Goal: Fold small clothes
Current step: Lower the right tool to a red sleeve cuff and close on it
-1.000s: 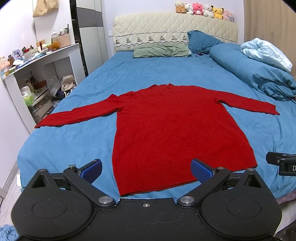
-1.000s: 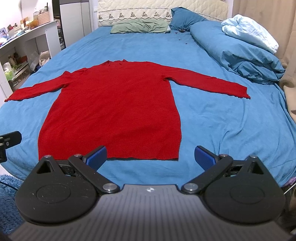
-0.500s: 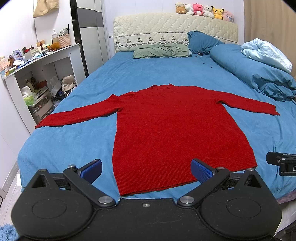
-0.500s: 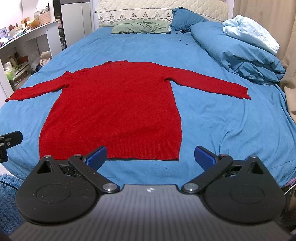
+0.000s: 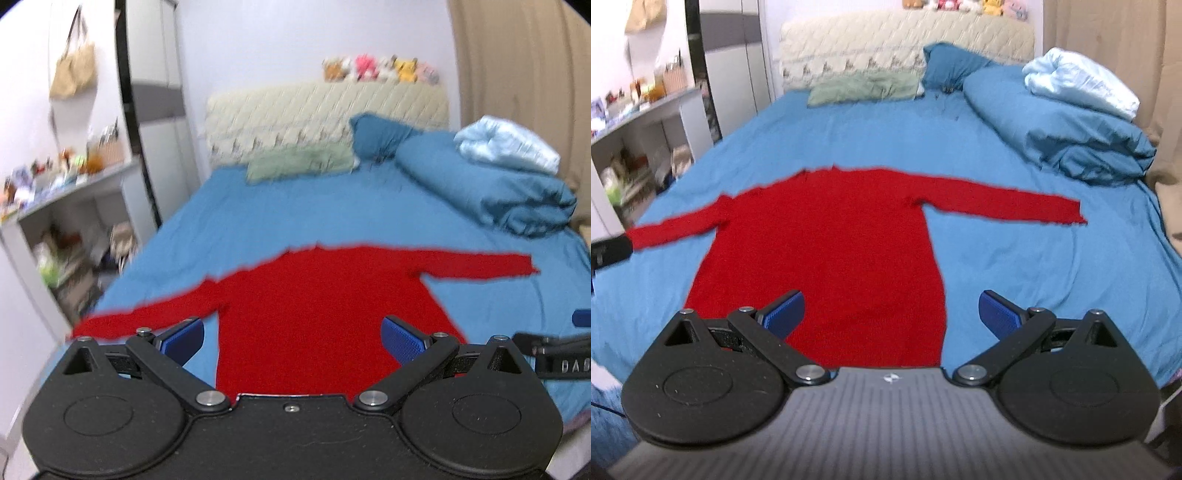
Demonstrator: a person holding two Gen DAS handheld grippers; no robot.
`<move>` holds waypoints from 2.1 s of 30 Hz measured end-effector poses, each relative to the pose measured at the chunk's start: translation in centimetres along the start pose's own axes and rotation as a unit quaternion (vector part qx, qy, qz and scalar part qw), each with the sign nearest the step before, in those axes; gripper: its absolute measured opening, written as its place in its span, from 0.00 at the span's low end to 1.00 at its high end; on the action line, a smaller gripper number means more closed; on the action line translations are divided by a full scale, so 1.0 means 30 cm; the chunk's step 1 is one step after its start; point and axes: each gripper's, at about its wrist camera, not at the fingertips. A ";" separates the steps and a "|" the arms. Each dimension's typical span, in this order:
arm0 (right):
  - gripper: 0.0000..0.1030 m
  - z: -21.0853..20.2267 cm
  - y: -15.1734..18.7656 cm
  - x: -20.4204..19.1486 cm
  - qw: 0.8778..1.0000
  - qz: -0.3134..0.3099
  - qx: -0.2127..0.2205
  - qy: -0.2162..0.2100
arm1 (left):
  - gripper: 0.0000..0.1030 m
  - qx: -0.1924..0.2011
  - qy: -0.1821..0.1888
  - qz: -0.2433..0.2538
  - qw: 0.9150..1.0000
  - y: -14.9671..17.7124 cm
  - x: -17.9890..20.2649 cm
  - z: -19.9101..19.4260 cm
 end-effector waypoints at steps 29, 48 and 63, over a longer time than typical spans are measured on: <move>1.00 1.046 -0.012 0.808 0.954 0.256 -0.051 0.147 | 1.00 -0.133 0.086 0.041 0.987 -0.217 0.318 1.314; 0.62 1.461 0.075 1.002 0.929 0.302 0.008 0.216 | 0.99 -0.211 0.040 0.011 0.977 0.025 0.204 1.702; 0.20 1.416 -0.163 0.925 0.950 0.275 0.048 0.139 | 1.00 -0.209 0.044 -0.002 0.977 0.004 0.177 1.716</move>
Point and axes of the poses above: each gripper's, at about its wrist camera, not at the fingertips, and z roughly the way its jaws point, x to its right, y to its underside, and after that the axes turned 14 degrees about -z, right-handed
